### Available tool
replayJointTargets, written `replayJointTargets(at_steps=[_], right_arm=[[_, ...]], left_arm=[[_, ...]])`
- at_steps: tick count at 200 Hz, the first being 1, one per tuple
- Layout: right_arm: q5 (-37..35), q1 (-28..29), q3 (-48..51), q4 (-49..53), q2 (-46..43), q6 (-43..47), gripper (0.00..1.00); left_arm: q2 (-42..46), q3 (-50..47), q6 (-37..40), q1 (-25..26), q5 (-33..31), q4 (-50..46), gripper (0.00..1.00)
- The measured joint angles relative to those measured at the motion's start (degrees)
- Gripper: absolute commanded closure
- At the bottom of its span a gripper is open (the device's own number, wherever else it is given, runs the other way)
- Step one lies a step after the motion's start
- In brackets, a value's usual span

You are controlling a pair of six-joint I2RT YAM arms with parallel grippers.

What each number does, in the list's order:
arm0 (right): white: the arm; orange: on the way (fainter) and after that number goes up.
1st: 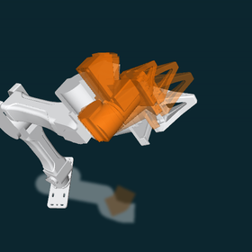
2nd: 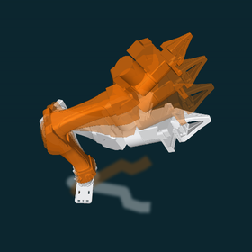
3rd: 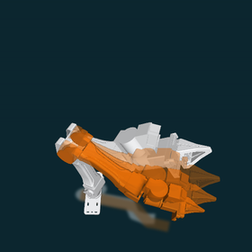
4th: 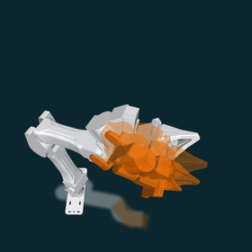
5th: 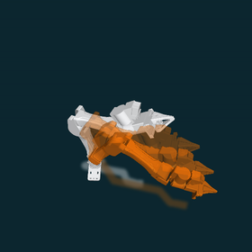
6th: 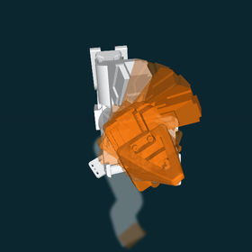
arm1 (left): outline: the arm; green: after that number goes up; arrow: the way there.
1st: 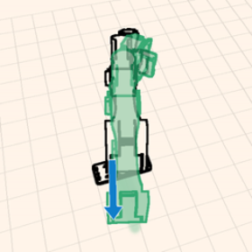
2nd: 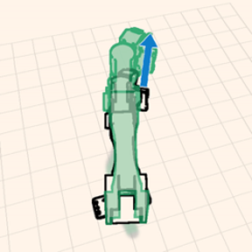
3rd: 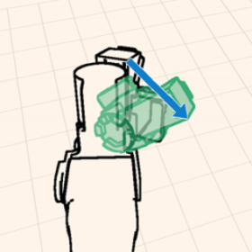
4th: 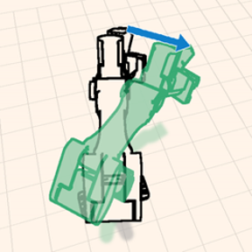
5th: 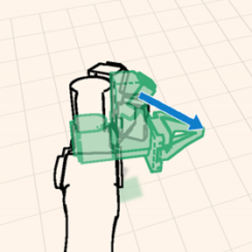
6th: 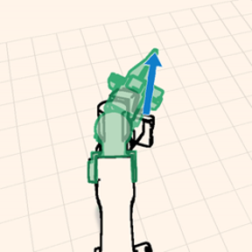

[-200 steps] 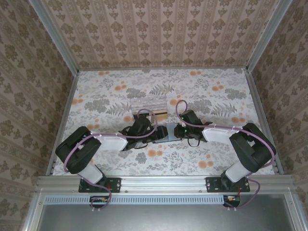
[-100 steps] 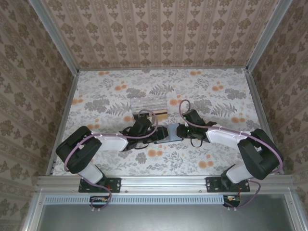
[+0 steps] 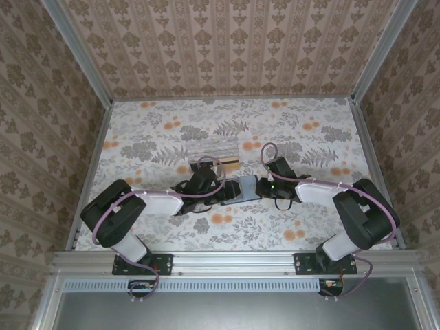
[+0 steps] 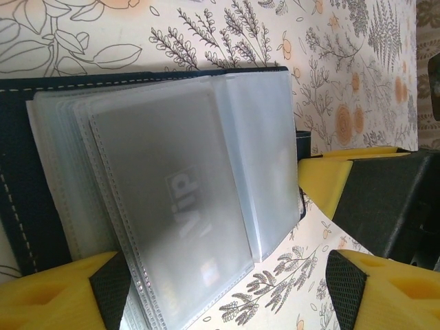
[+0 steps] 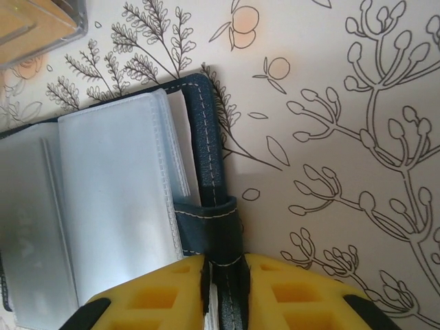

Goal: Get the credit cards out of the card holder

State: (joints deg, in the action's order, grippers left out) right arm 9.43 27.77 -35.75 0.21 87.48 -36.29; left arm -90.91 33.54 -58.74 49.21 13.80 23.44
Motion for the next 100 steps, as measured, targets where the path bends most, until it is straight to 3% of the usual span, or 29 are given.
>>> replayJointTargets(at_steps=[38,100], right_arm=[[0.04,0.0,0.22,-0.44,0.02,-0.2,0.78],[0.04,0.0,0.24,-0.76,0.17,-0.68,0.78]], left_arm=[[-0.79,0.66,0.0,0.0,0.59,0.92,0.13],[-1.77,0.66,-0.02,-0.09,1.05,3.67,0.13]])
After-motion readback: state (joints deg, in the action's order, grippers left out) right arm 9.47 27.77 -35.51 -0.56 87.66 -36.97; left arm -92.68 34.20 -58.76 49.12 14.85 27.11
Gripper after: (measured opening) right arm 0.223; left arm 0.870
